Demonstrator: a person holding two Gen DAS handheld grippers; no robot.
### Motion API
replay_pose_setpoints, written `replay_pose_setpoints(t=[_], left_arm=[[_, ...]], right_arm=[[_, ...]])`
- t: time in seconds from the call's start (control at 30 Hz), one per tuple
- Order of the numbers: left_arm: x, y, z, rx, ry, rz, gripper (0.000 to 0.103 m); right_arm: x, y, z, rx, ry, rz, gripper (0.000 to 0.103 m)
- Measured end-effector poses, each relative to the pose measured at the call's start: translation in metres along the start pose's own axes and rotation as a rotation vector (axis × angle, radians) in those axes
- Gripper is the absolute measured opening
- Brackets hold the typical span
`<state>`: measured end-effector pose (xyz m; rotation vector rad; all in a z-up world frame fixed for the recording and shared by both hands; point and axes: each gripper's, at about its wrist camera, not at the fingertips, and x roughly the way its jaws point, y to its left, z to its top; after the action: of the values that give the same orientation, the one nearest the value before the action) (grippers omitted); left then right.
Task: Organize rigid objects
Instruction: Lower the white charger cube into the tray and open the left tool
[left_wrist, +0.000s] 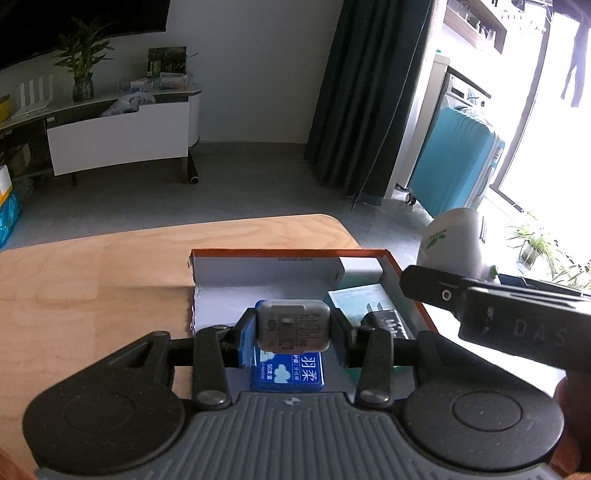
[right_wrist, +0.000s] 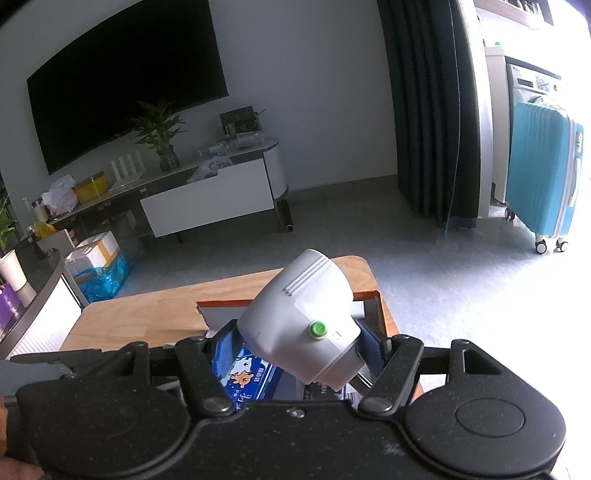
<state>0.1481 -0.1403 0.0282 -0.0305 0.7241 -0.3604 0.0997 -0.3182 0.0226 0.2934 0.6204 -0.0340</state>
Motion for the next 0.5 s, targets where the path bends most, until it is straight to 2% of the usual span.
replay_pose_setpoints(t=[0.5], left_arm=[[0.0096, 0.0043, 0.0049, -0.005, 0.006, 0.001, 0.042]], right_arm=[[0.0056, 0.0019, 0.0010, 0.000, -0.004, -0.002, 0.080]])
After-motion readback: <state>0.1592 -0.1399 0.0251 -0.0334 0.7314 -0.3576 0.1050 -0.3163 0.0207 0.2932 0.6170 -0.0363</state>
